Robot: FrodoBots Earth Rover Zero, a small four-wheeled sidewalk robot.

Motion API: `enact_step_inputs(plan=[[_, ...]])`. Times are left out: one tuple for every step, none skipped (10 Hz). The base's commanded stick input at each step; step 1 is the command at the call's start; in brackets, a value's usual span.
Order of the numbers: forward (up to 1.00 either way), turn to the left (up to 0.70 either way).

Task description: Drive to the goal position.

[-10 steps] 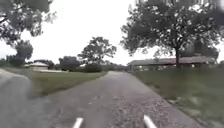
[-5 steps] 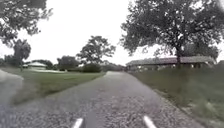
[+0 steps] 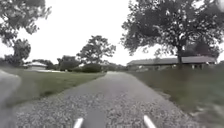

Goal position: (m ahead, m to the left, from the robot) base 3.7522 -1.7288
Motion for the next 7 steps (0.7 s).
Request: enact_step_inputs(plan=[[0.7,0.0],[0.7,0.0],[0.7,0.0],[0.7,-0.01],[0.7,-0.03],[0.7,-0.05],[0.7,-0.07]])
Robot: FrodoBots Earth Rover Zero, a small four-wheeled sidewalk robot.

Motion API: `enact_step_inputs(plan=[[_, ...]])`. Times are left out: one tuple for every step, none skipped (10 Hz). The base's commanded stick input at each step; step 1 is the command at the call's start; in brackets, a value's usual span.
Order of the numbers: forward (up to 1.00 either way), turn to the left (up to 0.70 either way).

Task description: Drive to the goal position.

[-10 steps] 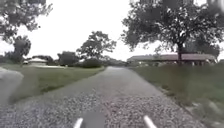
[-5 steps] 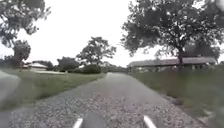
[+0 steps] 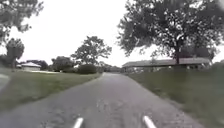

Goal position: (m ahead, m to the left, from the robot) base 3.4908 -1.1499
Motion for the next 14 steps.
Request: enact_step_inputs(plan=[[0.7,-0.1],[0.7,-0.12],[0.7,-0.12],[0.7,-0.11],[0.7,-0.1],[0.7,-0.08],[0.7,-0.07],[0.7,-0.06],[0.7,-0.04],[0.7,-0.03],[0.7,-0.02],[0.7,0.0],[0.7,0.0],[0.7,0.0]])
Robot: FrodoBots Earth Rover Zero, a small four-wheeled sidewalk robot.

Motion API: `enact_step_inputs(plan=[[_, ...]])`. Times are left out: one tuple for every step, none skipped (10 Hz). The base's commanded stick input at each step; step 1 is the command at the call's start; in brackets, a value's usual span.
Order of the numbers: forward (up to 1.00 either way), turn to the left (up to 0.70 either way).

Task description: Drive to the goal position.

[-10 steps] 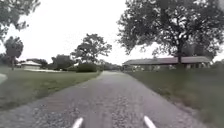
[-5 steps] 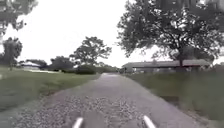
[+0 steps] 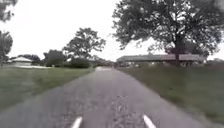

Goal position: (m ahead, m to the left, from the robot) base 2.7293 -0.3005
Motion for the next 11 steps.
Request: enact_step_inputs(plan=[[0.7,0.0],[0.7,0.0],[0.7,0.0],[0.7,0.0],[0.7,0.0],[0.7,0.0],[0.7,0.0],[0.7,0.0],[0.7,0.0],[0.7,0.0],[0.7,0.0]])
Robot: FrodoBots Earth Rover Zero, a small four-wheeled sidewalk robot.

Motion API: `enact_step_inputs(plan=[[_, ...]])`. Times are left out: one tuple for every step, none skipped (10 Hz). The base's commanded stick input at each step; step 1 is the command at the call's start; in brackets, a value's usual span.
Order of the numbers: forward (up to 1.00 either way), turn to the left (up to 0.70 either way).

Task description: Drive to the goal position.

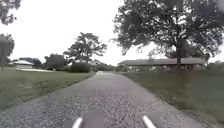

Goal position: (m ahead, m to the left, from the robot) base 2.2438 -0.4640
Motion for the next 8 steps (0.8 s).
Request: enact_step_inputs(plan=[[0.7,0.0],[0.7,0.0],[0.7,0.0],[0.7,0.0],[0.7,0.0],[0.7,0.0],[0.7,0.0],[0.7,0.0]])
